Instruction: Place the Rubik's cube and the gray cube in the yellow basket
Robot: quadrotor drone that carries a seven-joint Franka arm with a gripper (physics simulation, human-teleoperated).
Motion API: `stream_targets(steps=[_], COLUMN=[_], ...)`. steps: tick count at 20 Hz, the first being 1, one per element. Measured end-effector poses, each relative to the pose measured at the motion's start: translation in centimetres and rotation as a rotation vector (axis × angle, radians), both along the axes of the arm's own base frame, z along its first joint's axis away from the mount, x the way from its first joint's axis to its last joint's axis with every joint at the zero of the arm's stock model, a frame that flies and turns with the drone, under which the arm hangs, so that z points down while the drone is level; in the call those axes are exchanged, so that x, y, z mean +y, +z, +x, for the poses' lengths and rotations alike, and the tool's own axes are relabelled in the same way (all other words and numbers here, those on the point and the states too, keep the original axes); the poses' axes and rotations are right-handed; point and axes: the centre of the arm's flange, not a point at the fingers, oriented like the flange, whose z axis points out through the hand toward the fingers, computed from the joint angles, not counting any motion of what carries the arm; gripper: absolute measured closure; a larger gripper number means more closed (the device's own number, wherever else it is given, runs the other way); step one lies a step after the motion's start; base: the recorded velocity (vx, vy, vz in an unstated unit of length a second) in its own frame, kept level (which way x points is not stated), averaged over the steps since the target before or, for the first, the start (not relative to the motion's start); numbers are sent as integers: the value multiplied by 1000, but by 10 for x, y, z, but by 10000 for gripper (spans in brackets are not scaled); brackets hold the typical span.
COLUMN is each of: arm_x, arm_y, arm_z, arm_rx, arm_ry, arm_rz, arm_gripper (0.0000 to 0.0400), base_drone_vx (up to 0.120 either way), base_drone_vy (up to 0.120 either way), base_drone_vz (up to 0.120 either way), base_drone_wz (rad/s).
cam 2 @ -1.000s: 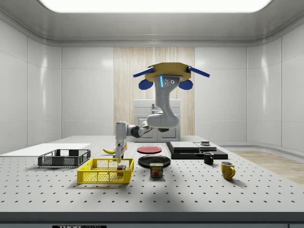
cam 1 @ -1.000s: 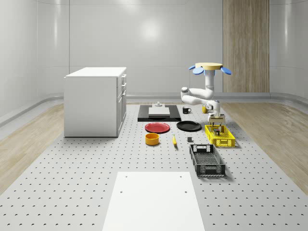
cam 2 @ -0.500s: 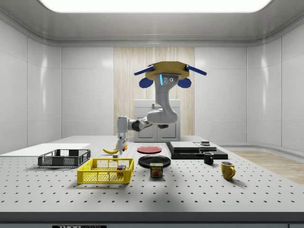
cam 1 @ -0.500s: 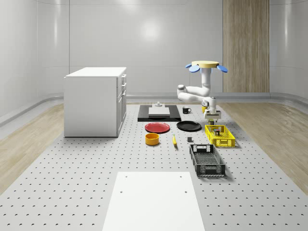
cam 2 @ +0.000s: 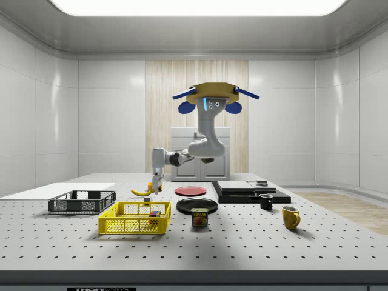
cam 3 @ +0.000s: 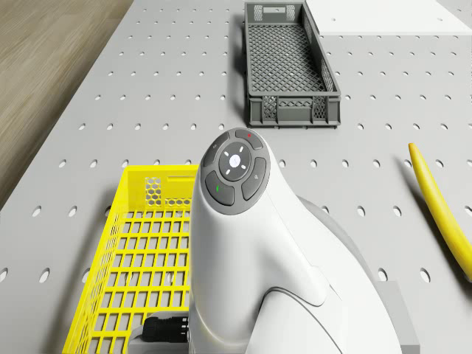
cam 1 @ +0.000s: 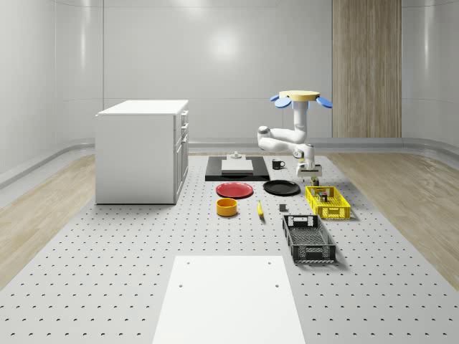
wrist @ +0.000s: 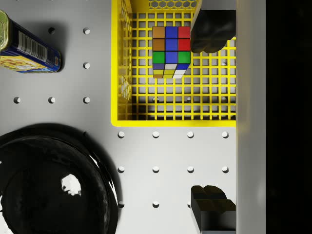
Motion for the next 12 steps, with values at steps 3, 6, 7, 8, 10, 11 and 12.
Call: stream_targets(steps=[3,6,7,8,10,11,12], arm_x=[0,0,0,0,0,0,0], arm_y=[0,0,0,0,0,0,0], arm_z=[0,0,0,0,0,0,0], arm_rx=[0,0,0,0,0,0,0], arm_ry=[0,0,0,0,0,0,0], arm_rz=[0,0,0,0,0,0,0], arm_gripper=[0,0,0,0,0,0,0], base_drone_vx=[0,0,0,0,80,120,120], base_drone_vy=[-120,-120,-120,-120,-120,-120,-120], base_drone_vz=[0,0,0,0,0,0,0], base_drone_wz=[0,0,0,0,0,0,0])
